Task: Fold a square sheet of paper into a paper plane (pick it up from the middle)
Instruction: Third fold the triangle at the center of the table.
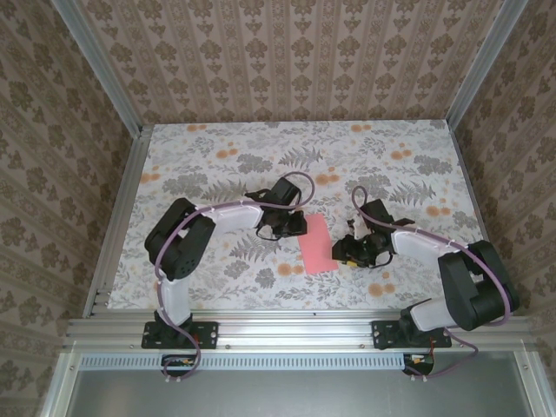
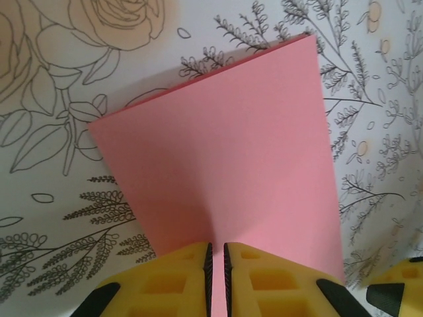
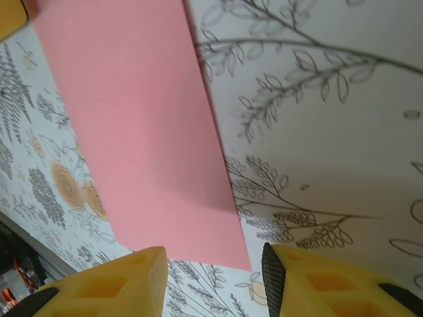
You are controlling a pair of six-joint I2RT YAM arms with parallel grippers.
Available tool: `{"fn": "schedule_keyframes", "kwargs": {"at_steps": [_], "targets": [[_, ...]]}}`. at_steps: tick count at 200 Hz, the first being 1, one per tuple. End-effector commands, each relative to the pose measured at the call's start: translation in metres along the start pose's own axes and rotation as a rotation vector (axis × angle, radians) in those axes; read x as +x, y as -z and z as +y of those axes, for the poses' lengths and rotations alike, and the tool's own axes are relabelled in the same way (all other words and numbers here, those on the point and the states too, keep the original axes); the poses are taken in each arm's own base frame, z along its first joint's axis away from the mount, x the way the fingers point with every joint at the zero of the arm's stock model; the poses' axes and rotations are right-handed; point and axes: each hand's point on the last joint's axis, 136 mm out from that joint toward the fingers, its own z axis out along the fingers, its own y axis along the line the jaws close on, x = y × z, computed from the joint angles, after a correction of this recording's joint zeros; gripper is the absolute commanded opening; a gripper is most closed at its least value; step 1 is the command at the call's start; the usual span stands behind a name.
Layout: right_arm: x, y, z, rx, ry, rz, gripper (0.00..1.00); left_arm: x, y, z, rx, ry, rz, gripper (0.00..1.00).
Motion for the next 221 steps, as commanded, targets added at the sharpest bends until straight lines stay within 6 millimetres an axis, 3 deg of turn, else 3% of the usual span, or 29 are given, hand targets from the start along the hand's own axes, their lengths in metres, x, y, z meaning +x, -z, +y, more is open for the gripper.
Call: {"fn": "schedule_keyframes", "kwargs": {"at_steps": [1, 65, 148, 221], "targets": [[0.013, -0.002, -0.004, 0.005, -0.039, 0.033, 0.45, 0.005, -0.003, 0.007, 0.0, 0.002, 0.014, 0.15], [0.009, -0.01, 0.0, -0.004, -0.042, 0.051, 0.46, 0.018, -0.01, 0.025, -0.01, 0.032, 0.035, 0.15], [0.0, -0.012, 0.025, -0.122, -0.043, 0.029, 0.44, 0.018, -0.01, 0.024, -0.001, 0.031, 0.034, 0.15], [-0.023, -0.014, 0.03, -0.107, 0.019, 0.018, 0.45, 0.018, -0.008, 0.022, -0.002, -0.012, 0.046, 0.15]]}}
